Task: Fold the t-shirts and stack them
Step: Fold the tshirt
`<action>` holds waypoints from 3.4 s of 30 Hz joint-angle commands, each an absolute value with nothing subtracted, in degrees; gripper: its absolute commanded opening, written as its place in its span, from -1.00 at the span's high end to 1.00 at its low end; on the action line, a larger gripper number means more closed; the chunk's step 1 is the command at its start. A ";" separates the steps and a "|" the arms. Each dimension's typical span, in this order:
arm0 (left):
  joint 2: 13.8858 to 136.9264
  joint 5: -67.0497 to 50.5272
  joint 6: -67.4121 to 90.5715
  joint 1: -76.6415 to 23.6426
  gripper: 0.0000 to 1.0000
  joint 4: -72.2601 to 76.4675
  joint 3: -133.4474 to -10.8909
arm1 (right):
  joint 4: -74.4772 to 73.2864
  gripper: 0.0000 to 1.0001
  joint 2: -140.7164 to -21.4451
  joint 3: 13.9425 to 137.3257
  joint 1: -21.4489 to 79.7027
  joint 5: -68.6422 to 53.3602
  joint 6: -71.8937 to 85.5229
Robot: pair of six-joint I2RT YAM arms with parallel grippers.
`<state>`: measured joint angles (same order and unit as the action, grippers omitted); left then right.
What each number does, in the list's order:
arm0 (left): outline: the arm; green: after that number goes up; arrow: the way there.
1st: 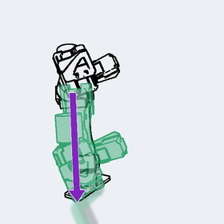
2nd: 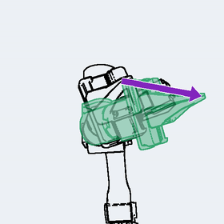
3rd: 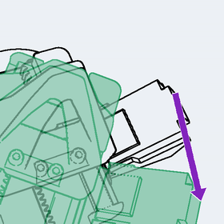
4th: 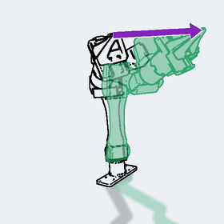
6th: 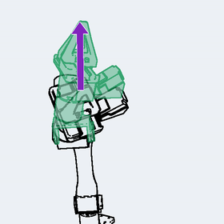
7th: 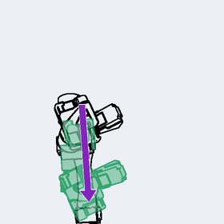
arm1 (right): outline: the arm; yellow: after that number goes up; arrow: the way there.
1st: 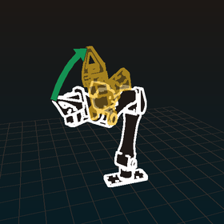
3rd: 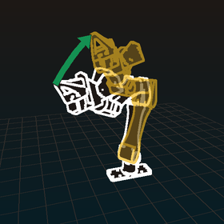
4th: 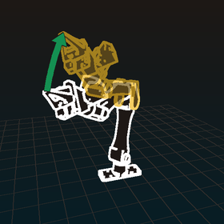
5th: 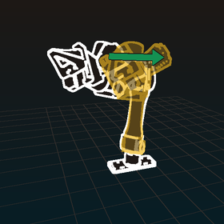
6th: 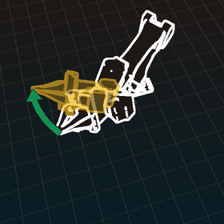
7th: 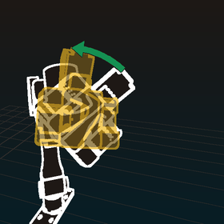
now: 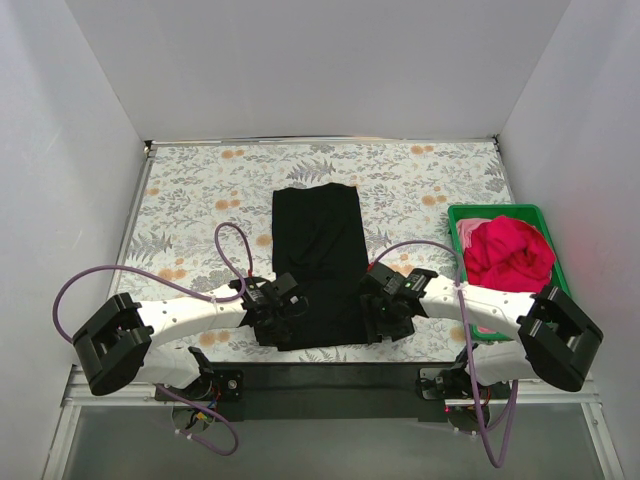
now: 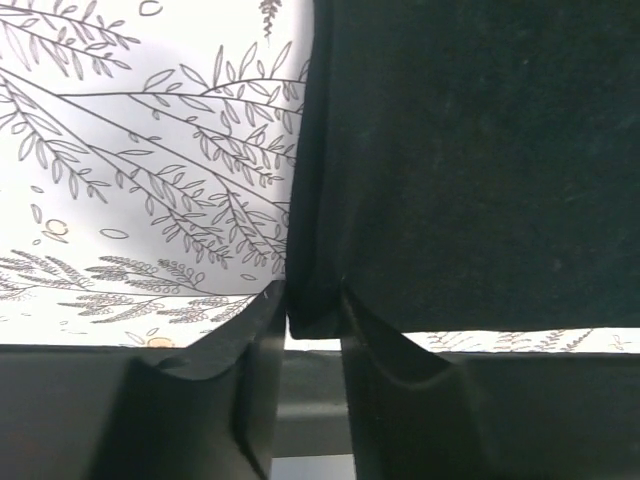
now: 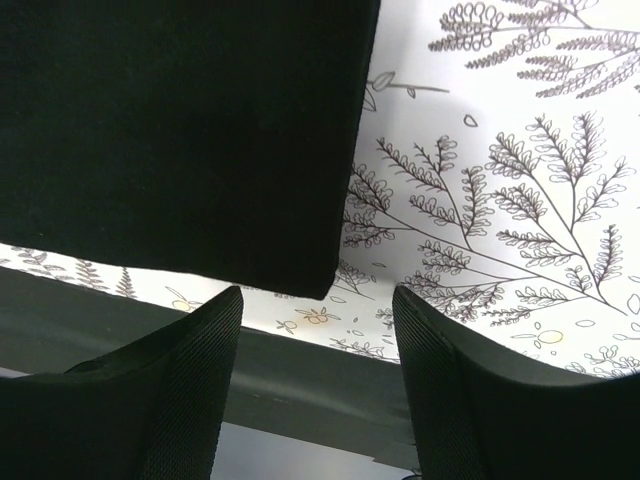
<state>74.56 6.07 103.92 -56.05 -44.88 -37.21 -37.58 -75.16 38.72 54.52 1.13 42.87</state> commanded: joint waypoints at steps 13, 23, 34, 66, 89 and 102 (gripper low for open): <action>75.41 5.63 103.62 -56.43 0.79 -44.30 -34.36 | -37.53 -0.01 -74.00 41.40 55.02 3.52 45.00; 74.62 5.71 103.45 -56.43 0.85 -44.91 -34.28 | -37.88 0.07 -73.82 42.28 55.11 4.66 45.88; 74.27 5.54 103.36 -56.43 0.86 -45.61 -34.37 | -37.97 0.10 -79.18 41.49 56.86 6.41 46.84; 69.97 -3.06 100.46 -56.60 1.00 -57.47 -37.70 | -48.41 0.97 -77.18 38.23 59.33 0.53 39.39; 66.00 -0.72 99.15 -46.77 1.00 -67.94 -58.00 | -75.06 0.97 -83.40 81.43 45.27 6.93 17.59; 70.40 11.33 95.10 -37.53 1.00 -61.26 -65.13 | -71.64 0.97 -95.09 101.32 39.90 14.24 10.64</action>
<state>70.57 4.62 96.82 -39.00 -60.66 -63.70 -71.48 -94.13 96.75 40.97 8.34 14.28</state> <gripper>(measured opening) 0.055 0.014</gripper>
